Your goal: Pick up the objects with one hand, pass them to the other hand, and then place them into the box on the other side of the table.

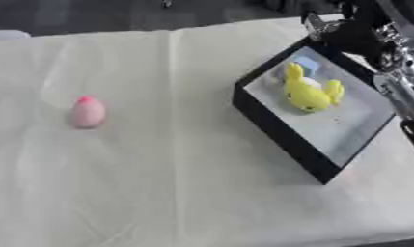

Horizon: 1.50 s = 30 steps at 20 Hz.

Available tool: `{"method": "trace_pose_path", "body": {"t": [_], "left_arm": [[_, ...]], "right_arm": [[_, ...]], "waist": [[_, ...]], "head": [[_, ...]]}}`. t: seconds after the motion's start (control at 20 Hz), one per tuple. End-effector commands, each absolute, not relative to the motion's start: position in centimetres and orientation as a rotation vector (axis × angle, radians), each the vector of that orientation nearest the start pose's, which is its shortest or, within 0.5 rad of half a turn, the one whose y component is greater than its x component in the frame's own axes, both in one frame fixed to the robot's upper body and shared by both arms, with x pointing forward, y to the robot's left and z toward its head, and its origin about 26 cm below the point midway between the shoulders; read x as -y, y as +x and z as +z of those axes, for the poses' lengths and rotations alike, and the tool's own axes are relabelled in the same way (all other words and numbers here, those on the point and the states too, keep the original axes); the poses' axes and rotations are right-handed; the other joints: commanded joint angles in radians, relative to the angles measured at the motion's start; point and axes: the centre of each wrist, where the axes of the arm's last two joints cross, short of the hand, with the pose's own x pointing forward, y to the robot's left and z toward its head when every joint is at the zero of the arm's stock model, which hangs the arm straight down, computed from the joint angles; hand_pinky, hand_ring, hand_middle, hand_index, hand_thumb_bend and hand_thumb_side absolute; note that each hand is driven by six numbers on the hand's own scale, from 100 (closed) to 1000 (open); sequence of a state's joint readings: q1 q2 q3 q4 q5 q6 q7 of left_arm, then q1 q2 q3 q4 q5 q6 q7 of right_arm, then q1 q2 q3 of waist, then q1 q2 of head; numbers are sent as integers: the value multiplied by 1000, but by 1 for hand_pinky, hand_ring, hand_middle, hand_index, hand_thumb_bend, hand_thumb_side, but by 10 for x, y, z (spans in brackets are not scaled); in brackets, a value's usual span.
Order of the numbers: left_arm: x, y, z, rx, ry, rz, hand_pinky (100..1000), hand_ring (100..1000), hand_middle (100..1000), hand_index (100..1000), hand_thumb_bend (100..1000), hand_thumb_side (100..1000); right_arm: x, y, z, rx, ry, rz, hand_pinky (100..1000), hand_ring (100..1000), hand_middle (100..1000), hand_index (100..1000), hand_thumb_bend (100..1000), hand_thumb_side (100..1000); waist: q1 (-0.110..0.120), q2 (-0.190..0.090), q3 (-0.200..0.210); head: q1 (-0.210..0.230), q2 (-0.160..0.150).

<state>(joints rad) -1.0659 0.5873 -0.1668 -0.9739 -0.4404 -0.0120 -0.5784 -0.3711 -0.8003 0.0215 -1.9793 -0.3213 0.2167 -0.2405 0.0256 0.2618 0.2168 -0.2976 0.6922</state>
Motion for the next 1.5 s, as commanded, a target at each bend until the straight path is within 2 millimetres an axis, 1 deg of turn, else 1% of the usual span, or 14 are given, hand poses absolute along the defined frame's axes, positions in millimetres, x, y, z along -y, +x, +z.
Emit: {"method": "trace_pose_path", "body": {"t": [0.05,0.2,0.4,0.55,0.7,0.8,0.95,1.1,1.35,1.5], "left_arm": [[-292,482,294,1439,543,-1377,887,780,747,897,698,442],[-286,491,291,1388,486,-1442,887,780,748,894,698,453],[-283,498,289,1355,435,-1485,890,783,747,887,699,459],[-278,501,288,1347,404,-1501,887,779,739,881,692,449],[-267,505,286,1350,378,-1512,886,779,740,874,686,424],[-251,507,281,1338,375,-1535,888,788,753,871,693,407],[-229,509,273,1302,416,-1572,896,806,772,868,718,389],[-214,511,266,1257,498,-1604,897,823,793,863,754,367],[-196,514,248,1210,674,-1617,891,839,814,892,800,320],[-188,515,235,1203,718,-1612,888,833,807,887,783,310]], "right_arm": [[305,295,279,2118,-370,402,994,957,939,1000,140,106],[302,295,284,2125,-360,403,994,956,938,1000,137,102],[302,295,286,2116,-358,394,995,954,938,1000,139,110],[301,296,286,2110,-353,384,995,952,936,1000,139,112],[300,296,286,2110,-346,374,995,951,936,1000,138,112],[298,296,287,2113,-334,374,995,950,936,1000,136,111],[296,297,289,2117,-325,379,994,950,935,1000,130,107],[295,297,288,2114,-324,378,995,948,933,1000,130,109],[294,299,287,2108,-315,372,995,946,931,1000,132,112],[293,300,287,2107,-310,370,996,945,931,1000,132,113]], "waist": [[-2,-30,1],[-4,-32,0],[-4,-33,0],[-4,-33,-2],[-4,-33,-3],[-4,-33,-4],[-3,-34,-6],[0,-35,-6],[0,-34,-7],[-1,-32,-8]], "head": [[8,8],[18,11],[37,13],[42,11],[38,7],[35,6],[33,5],[35,7],[37,5],[38,4]]}}
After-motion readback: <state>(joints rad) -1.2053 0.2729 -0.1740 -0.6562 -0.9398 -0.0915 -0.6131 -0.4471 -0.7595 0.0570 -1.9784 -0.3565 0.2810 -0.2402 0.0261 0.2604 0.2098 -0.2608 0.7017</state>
